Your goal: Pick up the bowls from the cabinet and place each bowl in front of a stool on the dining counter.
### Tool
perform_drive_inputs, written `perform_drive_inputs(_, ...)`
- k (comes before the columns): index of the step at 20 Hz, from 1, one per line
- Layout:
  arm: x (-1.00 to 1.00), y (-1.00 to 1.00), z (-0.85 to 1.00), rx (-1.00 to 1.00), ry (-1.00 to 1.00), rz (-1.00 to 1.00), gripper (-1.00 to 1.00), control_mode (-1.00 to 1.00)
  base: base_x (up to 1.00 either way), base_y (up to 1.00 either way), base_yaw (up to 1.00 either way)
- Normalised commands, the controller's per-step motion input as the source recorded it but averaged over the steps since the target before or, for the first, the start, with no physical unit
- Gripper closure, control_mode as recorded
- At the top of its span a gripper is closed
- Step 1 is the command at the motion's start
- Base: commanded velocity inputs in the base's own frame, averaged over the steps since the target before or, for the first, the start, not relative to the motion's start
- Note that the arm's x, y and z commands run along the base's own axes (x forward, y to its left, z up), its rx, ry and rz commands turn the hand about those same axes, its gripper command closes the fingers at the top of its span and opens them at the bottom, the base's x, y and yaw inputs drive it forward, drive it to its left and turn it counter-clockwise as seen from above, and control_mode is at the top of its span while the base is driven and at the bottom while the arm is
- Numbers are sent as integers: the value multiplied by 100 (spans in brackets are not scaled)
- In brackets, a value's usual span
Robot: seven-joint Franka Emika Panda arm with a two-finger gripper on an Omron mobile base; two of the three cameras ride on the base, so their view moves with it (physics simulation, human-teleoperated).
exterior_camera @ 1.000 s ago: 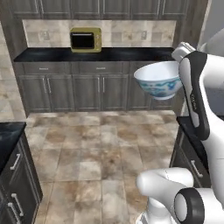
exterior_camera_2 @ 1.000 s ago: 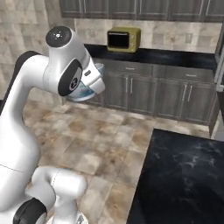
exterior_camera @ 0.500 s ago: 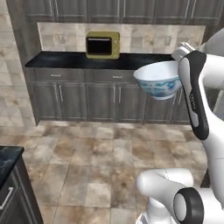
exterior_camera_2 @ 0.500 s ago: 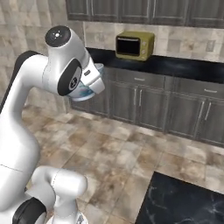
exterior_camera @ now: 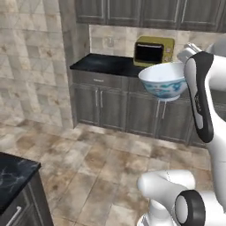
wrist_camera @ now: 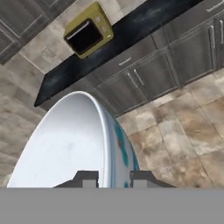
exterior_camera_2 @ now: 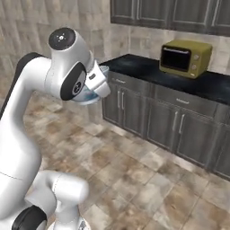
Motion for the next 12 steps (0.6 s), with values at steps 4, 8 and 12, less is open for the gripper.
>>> perform_drive_inputs(4, 0, 0, 0, 0, 0, 0, 100, 100, 100, 0, 61)
perform_drive_inputs(8, 0, 0, 0, 0, 0, 0, 100, 100, 100, 0, 61)
perform_drive_inputs(12, 0, 0, 0, 0, 0, 0, 100, 100, 100, 0, 63)
